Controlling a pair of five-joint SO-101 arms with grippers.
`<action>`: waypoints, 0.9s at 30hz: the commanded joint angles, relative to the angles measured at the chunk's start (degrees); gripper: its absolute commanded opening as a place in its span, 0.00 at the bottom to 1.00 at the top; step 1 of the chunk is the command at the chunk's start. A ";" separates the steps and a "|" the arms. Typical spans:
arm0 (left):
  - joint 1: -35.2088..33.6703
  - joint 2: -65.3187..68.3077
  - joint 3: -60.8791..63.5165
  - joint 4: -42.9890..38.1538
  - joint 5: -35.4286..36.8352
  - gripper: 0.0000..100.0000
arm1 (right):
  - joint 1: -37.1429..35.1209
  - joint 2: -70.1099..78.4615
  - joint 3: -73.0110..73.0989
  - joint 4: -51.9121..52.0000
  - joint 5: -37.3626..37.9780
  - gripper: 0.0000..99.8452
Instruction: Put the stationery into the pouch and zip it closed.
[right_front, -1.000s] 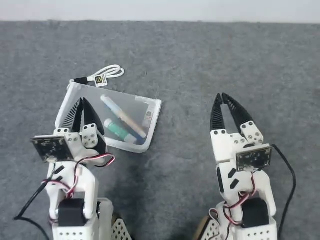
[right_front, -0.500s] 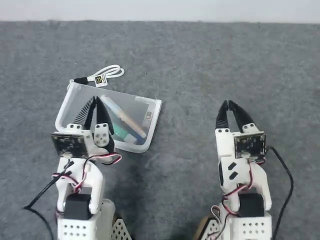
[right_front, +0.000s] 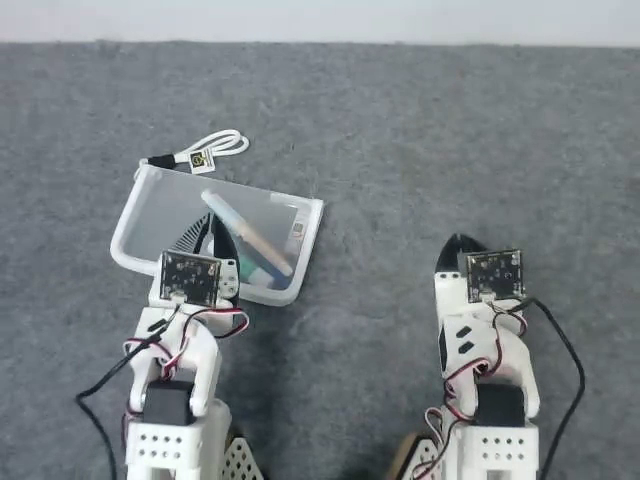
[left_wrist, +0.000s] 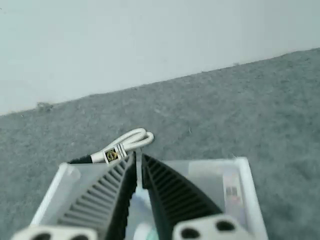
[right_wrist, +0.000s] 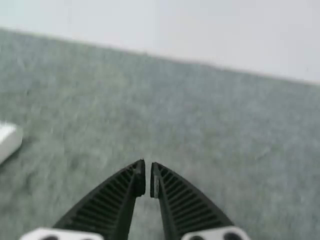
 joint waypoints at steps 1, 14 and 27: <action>-0.26 -1.14 -0.92 2.55 -0.88 0.01 | 1.10 -0.48 1.14 6.20 -0.88 0.01; -0.26 -1.14 -0.92 25.49 -0.97 0.01 | 1.10 -0.48 1.14 25.10 -0.88 0.01; -0.26 -1.14 -0.92 37.54 -1.05 0.01 | 1.19 -0.48 1.14 35.12 -0.79 0.01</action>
